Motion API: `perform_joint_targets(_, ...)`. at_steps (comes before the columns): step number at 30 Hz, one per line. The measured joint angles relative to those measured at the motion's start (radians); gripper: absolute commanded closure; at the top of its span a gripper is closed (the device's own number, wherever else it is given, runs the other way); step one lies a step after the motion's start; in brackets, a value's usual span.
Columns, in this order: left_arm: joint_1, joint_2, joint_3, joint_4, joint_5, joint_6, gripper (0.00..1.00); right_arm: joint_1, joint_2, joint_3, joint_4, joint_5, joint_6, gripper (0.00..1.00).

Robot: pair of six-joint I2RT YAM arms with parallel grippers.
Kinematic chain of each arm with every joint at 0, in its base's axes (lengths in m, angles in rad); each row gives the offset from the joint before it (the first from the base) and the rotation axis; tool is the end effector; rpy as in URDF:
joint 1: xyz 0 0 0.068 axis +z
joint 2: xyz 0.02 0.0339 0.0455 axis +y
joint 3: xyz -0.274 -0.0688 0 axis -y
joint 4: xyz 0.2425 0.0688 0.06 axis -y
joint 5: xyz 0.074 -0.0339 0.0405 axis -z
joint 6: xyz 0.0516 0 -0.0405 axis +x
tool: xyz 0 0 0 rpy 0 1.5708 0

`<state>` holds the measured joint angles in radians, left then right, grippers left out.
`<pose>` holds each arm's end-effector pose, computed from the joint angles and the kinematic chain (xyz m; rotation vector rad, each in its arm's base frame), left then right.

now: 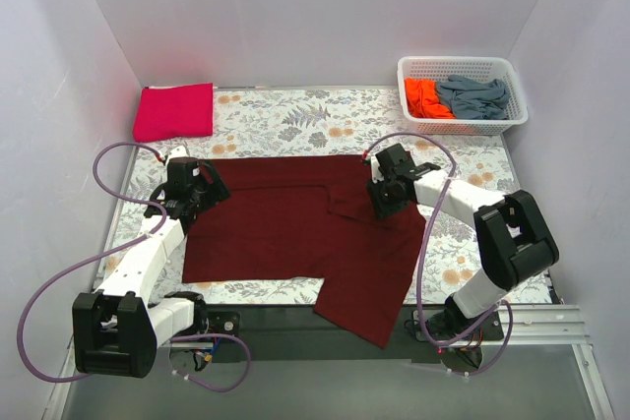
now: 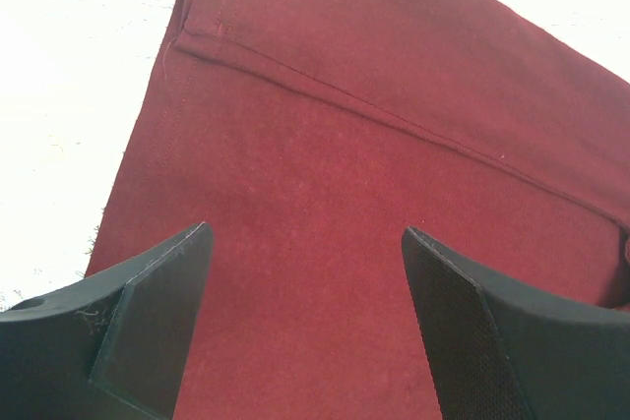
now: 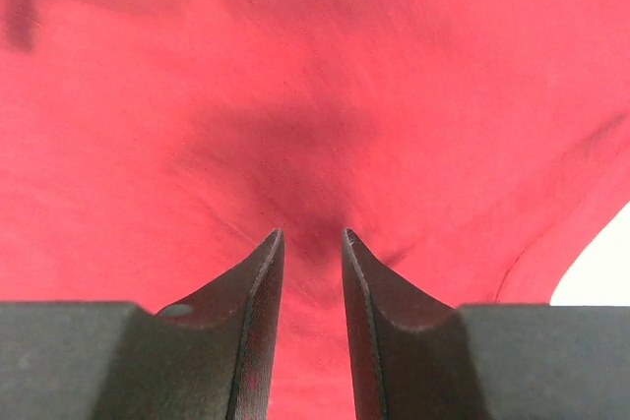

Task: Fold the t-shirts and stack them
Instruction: Fold the tshirt

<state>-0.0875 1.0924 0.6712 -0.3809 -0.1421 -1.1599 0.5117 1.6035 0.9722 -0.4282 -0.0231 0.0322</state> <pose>0.2264 -0.0125 0.2224 -1.2879 2.0317 -0.4291 0.2798 0.1585 0.1831 -0.6363 2.5693 0.2153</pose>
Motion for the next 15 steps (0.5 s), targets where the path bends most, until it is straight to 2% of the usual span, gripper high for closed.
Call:
perform_joint_targets(5,0.0,0.001,0.0,0.0,0.0,0.0,0.24,-0.053,-0.043,-0.108,0.012,0.037,0.058,0.65)
perform_joint_targets(8,0.0,0.009,0.0,0.0,0.0,0.0,0.24,-0.128,-0.085,-0.151,0.032,0.06,0.105,0.66)
perform_joint_targets(12,0.0,0.013,0.0,0.0,0.0,0.0,0.24,-0.204,-0.098,-0.164,0.038,0.068,0.145,0.66)
perform_joint_targets(15,0.0,0.013,0.0,0.0,0.0,0.0,0.24,-0.217,-0.108,-0.164,0.038,0.069,0.151,0.64)
